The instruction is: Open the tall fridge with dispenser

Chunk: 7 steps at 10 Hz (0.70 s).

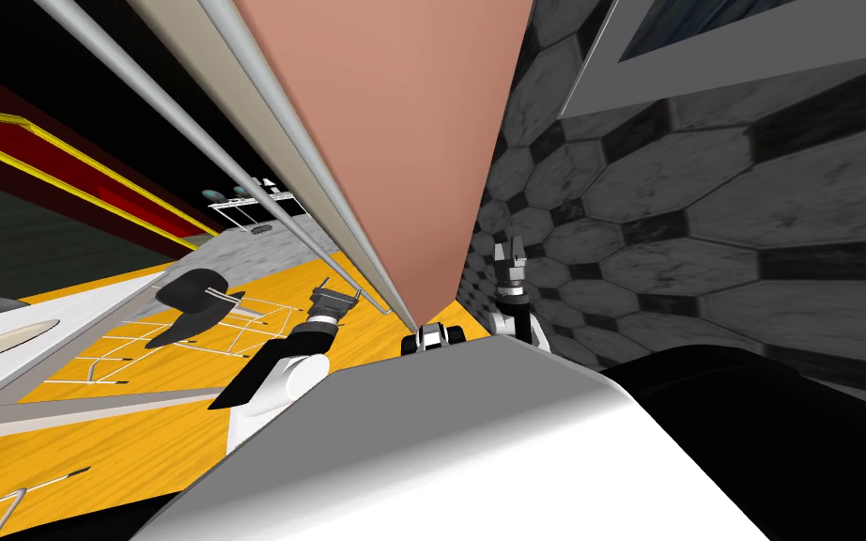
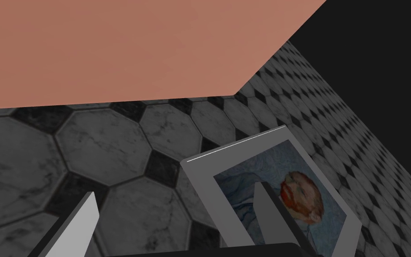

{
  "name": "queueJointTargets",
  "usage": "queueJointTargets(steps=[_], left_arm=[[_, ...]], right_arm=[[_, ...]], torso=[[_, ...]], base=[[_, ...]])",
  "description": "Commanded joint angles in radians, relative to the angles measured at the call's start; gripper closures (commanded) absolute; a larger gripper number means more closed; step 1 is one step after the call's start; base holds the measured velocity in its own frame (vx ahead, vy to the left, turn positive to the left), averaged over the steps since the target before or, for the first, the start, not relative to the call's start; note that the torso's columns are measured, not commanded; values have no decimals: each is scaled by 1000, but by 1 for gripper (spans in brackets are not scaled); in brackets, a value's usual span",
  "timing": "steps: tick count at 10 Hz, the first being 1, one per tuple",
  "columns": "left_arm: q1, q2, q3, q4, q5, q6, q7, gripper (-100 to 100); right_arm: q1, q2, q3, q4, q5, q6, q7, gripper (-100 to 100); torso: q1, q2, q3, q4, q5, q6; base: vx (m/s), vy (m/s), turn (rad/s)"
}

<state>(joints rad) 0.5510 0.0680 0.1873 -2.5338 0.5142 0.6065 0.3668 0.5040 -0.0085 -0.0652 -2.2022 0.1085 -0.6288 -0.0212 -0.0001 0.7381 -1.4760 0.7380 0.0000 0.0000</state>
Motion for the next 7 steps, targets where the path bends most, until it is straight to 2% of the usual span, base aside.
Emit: queueJointTargets(steps=[1,2,6,7], left_arm=[[10,-50,0,-66,7,21,2,-100],[8,-40,1,-57,4,23,3,-100],[-79,-45,46,-20,-21,67,25,-100],[-66,-45,38,-26,-18,60,21,-100]], right_arm=[[0,0,0,0,0,0,0,0],[0,0,0,0,0,0,0,0],[0,0,0,0,0,0,0,0],[0,0,0,0,0,0,0,0]], torso=[[0,0,0,0,0,0],[0,0,0,0,0,0],[0,-1,0,0,0,0],[1,-1,-1,0,0,0]], base=[[0,0,0],[0,0,0],[12,-8,-48],[0,0,0]])
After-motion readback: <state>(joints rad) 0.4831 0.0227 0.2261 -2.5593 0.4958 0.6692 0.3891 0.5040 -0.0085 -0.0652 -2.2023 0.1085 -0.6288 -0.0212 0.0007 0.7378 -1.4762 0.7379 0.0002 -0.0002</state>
